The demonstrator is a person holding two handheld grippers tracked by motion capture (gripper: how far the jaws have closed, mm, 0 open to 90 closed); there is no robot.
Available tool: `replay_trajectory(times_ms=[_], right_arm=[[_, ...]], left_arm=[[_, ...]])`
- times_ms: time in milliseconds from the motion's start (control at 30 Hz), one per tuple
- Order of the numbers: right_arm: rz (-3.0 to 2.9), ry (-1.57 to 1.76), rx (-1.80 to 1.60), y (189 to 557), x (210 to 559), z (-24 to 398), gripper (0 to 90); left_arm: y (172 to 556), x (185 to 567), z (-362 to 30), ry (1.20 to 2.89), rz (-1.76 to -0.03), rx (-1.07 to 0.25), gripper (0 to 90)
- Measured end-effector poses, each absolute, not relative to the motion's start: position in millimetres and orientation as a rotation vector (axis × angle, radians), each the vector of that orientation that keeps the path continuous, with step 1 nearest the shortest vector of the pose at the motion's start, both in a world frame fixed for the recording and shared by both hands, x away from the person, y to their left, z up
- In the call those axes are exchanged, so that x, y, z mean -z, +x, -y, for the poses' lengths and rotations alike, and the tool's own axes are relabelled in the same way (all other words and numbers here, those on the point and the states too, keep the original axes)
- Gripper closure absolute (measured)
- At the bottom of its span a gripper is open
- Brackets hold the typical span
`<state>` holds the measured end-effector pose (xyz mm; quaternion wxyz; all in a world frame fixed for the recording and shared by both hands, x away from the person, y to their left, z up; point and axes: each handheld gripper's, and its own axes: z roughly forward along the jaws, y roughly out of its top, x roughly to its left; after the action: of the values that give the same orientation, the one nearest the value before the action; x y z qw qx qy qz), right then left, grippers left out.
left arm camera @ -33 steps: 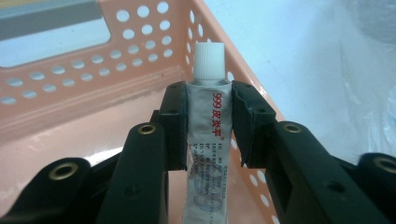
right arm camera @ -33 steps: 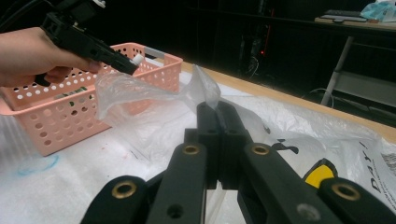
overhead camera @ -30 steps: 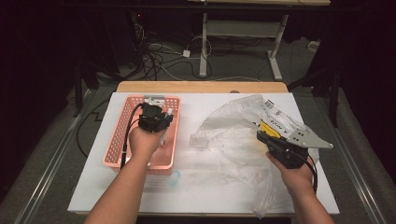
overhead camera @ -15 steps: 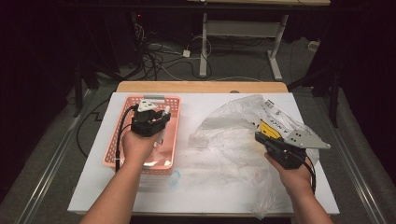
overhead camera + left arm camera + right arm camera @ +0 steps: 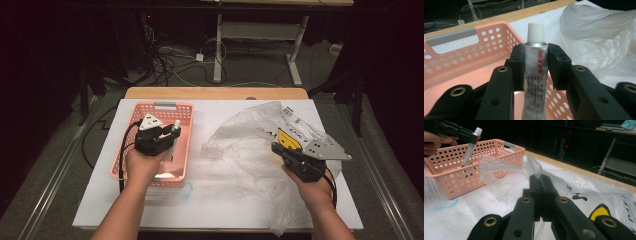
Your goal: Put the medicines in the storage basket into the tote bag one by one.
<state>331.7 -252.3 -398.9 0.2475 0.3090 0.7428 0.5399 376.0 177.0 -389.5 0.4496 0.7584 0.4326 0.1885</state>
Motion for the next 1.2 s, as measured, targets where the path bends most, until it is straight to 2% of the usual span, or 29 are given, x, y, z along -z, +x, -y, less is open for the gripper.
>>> replay_trajectory(times_ms=[667, 1200], right_arm=[[-2.029, 0.823, -1.468, 329, 397, 250, 90.0], [-2.034, 0.831, -1.476, 330, 399, 250, 90.0]], left_arm=[[362, 388, -181, 1.803, -1.022, -0.466, 66.5], [348, 366, -176, 1.752, -0.959, -0.445, 66.5]])
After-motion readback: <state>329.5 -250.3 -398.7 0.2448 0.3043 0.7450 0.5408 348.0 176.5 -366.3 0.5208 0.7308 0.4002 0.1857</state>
